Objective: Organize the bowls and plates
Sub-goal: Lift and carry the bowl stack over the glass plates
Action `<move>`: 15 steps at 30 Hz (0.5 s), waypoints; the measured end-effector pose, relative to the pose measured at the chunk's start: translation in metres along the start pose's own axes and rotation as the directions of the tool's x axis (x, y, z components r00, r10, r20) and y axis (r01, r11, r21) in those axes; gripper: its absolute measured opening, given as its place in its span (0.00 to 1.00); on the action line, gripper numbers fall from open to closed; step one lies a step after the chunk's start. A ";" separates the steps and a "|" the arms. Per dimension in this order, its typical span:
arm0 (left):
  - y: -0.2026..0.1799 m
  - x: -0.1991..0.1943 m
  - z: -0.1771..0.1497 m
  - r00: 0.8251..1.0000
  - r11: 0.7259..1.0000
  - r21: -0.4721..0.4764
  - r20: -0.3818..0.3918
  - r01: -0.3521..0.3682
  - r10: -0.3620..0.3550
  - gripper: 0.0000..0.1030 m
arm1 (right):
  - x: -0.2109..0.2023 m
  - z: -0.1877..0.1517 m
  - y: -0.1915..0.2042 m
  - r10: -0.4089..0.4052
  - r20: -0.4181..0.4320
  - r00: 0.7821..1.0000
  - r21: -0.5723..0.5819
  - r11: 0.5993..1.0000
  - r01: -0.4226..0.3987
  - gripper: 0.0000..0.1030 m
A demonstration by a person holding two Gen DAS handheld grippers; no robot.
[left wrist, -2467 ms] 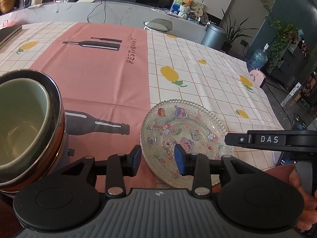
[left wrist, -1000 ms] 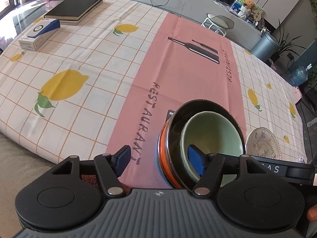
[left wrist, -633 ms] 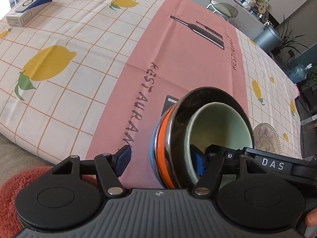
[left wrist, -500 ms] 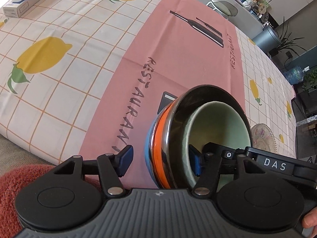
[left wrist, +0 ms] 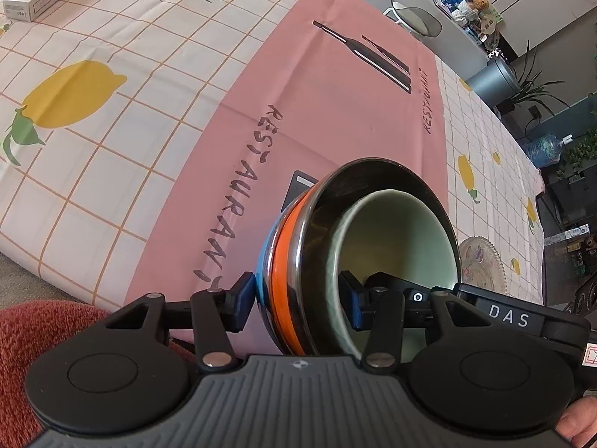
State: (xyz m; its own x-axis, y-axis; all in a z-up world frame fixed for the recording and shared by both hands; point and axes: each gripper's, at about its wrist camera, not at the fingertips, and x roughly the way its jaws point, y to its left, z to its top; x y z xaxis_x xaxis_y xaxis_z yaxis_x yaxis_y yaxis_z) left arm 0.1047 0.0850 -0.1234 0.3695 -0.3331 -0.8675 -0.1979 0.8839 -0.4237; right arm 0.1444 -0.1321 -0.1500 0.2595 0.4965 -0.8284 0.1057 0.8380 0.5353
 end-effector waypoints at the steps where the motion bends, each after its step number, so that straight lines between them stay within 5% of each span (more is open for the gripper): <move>1: 0.000 0.000 0.000 1.000 1.000 0.001 0.000 -0.001 0.001 0.53 | 0.000 0.000 0.001 -0.002 0.001 1.000 -0.005 1.000 0.002 0.43; 15: -0.015 -0.008 -0.004 0.999 1.000 0.016 0.044 -0.016 0.015 0.52 | -0.010 -0.001 -0.005 0.010 0.022 1.000 0.003 1.000 -0.010 0.39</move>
State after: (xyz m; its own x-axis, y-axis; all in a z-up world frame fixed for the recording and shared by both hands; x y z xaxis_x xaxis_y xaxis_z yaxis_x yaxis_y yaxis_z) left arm 0.1010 0.0728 -0.1111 0.4061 -0.3046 -0.8616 -0.1894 0.8943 -0.4054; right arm 0.1404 -0.1407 -0.1444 0.2812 0.4995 -0.8194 0.1060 0.8325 0.5438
